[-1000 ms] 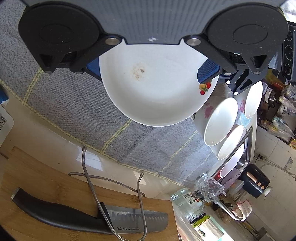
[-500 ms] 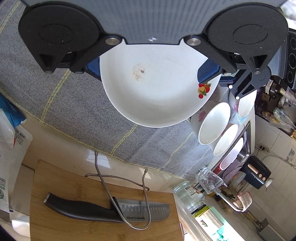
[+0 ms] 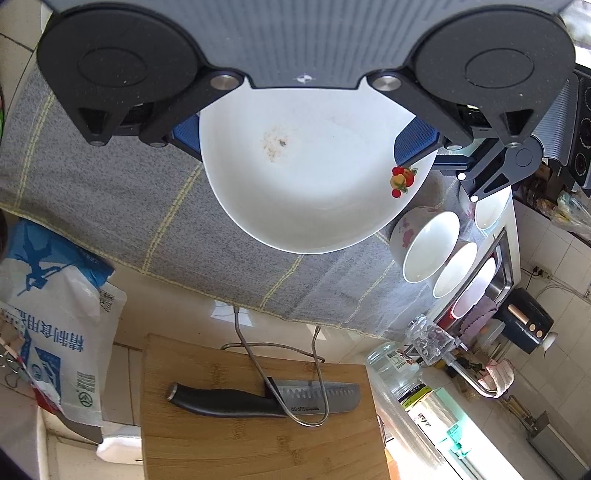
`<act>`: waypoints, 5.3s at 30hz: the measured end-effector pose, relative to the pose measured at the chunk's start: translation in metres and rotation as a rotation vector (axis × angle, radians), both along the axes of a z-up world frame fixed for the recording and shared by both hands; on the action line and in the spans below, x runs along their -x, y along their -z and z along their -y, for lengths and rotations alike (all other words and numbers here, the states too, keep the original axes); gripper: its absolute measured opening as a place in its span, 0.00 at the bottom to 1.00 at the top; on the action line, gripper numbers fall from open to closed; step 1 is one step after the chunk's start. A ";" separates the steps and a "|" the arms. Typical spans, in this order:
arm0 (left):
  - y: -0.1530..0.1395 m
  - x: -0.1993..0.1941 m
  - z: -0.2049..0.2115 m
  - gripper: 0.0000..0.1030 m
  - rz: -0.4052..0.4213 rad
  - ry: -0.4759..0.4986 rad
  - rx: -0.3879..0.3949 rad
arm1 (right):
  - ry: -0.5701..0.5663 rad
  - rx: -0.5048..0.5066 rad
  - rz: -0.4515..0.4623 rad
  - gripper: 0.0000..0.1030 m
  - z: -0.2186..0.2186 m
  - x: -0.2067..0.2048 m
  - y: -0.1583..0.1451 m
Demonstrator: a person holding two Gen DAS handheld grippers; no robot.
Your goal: Organize plates and bowls
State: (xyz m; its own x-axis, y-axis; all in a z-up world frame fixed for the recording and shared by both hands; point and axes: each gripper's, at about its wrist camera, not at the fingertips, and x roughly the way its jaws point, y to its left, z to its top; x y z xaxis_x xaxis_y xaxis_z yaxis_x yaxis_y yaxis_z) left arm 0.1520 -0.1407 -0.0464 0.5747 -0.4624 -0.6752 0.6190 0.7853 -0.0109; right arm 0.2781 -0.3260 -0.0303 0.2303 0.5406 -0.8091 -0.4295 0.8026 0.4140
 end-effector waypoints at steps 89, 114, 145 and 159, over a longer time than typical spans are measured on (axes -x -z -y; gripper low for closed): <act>0.001 0.015 0.078 0.99 0.014 0.245 0.021 | 0.430 0.360 0.013 1.00 0.100 0.126 0.009; -0.019 0.050 -0.033 0.99 0.128 -0.086 0.051 | 0.409 0.410 0.500 1.00 -0.066 0.160 -0.017; 0.021 0.103 -0.240 0.97 0.095 -0.409 -0.095 | -0.113 0.066 0.339 1.00 -0.318 0.125 0.027; 0.024 0.092 -0.240 0.82 0.095 -0.320 -0.084 | -0.126 0.016 0.248 0.79 -0.328 0.113 0.047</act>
State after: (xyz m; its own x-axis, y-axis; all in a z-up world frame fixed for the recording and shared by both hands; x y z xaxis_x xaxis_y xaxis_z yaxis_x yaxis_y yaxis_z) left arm 0.0602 0.0989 -0.0707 0.7439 -0.1933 -0.6397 0.3363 0.9355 0.1084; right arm 0.1652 0.0023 -0.0770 0.3540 0.5651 -0.7452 -0.6129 0.7420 0.2715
